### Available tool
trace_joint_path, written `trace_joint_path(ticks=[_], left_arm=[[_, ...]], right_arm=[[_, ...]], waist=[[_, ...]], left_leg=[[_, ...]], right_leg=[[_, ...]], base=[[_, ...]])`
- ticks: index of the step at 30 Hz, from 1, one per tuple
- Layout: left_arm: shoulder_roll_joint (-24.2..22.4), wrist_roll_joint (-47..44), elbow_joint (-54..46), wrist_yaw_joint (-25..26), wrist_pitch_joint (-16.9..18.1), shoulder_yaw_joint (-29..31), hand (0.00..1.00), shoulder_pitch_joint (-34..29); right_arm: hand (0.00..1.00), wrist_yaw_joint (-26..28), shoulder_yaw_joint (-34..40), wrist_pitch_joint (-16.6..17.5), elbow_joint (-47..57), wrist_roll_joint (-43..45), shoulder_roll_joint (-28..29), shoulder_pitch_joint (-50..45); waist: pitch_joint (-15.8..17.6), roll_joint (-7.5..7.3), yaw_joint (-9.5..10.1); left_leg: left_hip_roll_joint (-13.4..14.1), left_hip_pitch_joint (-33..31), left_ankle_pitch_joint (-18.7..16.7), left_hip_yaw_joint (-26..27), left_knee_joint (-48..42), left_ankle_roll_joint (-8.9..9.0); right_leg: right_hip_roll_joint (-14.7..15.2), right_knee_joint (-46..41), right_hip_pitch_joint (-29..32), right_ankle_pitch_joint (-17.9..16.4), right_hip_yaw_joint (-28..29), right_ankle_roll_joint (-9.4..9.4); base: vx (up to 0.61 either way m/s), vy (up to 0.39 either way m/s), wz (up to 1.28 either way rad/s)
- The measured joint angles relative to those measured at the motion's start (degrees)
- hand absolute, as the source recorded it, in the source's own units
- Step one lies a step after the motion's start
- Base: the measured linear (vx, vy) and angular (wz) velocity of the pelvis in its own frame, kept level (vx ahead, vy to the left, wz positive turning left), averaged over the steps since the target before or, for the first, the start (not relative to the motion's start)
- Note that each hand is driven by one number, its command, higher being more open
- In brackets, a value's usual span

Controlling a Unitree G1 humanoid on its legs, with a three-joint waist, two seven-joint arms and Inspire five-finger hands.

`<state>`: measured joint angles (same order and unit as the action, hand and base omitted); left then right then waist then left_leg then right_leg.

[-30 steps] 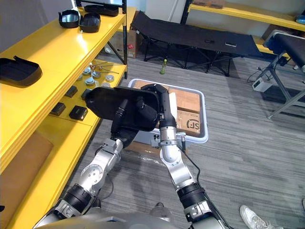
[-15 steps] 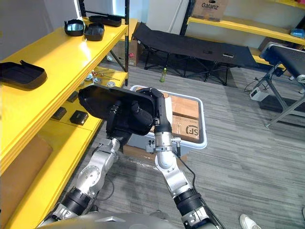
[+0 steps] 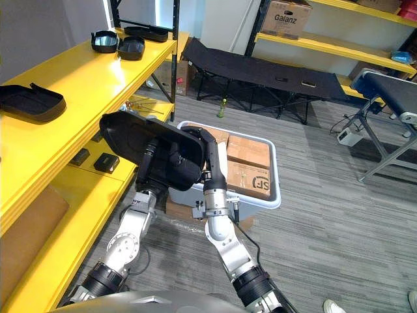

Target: Walk over and take three plastic housings, then place them on the shelf

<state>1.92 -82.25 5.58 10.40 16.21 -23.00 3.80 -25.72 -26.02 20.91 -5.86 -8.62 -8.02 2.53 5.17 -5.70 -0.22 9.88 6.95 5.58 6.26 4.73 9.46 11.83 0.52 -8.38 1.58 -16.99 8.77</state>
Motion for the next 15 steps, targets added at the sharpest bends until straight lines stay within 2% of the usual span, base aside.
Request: trace_joint_path(ticks=[4,7,10,15], left_arm=[[-2.47,8.42,-5.14,5.01,3.05,4.08,0.00,-0.03],[-3.82,22.29,-9.15,10.12,6.06,7.43,0.00,0.02],[-3.96,34.27,-10.99,15.19,6.58,10.46,0.00,0.02],[-3.97,57.99,-12.42,27.66,5.21,15.97,0.00,0.01]], right_arm=[[1.00,0.15,-1.26,0.87,1.85,0.09,0.05,-2.70],[1.00,0.25,-1.99,0.90,3.02,0.60,1.32,-4.29],[1.00,0.22,-1.42,0.86,4.60,0.89,1.80,-4.21],[1.00,0.41,1.52,-0.34,4.73,1.15,2.10,-4.27]], waist=[[-0.03,-0.05,0.00],[-0.12,0.14,-0.20],[-0.22,0.21,-0.11],[-0.23,0.29,-0.21]], left_leg=[[0.01,0.53,-0.16,0.06,0.00,0.08],[0.01,0.57,-0.23,0.15,0.00,0.11],[0.00,0.58,-0.31,0.17,-0.01,0.09],[-0.07,0.58,-0.49,0.29,-0.01,0.08]], right_leg=[[-0.02,0.22,-0.54,-0.04,0.00,-0.06],[-0.05,0.45,-0.60,-0.03,0.01,-0.05],[-0.05,0.52,-0.60,-0.01,0.02,-0.02],[-0.03,0.73,-0.60,0.03,0.17,0.05]], base=[[0.00,0.000,0.00],[0.00,0.000,0.00],[0.00,0.000,0.00],[0.00,0.000,0.00]])
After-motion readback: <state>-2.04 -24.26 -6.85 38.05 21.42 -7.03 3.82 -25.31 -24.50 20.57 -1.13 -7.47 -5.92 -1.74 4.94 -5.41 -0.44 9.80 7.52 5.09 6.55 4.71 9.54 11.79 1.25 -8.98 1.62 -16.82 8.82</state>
